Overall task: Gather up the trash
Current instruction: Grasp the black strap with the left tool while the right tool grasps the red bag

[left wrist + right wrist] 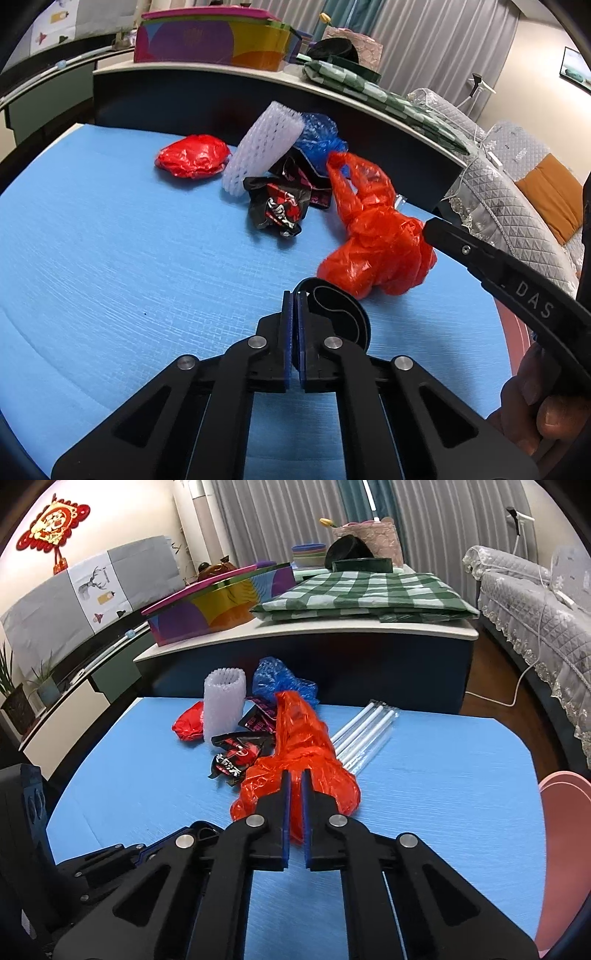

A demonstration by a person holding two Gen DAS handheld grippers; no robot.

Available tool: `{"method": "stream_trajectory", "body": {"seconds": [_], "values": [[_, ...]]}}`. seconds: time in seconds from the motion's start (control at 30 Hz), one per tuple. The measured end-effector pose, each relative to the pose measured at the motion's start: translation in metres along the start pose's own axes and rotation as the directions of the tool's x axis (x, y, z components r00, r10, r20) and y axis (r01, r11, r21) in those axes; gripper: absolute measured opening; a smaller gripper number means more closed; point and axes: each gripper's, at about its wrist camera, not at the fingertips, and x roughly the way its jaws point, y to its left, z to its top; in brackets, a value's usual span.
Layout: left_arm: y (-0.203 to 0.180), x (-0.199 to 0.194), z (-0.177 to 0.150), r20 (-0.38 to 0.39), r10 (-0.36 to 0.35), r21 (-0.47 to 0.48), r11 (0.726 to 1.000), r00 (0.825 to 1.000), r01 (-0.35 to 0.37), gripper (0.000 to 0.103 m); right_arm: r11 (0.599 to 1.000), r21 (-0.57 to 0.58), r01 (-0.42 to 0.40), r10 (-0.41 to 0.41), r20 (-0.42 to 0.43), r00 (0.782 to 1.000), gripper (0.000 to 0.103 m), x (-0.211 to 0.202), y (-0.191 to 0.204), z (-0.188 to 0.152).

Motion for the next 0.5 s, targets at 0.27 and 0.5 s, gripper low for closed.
{"method": "stream_trajectory", "body": {"seconds": [0.27,0.5], "values": [[-0.009,-0.018,0.001,0.029,0.005,0.017,1.000,1.000,-0.005,0.002,1.000,0.000,0.009,-0.009,0.050,0.999,0.000,-0.027,-0.002,0.006],[-0.010,-0.025,-0.006,0.029,0.043,0.015,0.999,0.999,-0.044,0.002,1.000,0.023,0.004,-0.004,0.016,1.000,0.006,-0.030,-0.006,-0.001]]}}
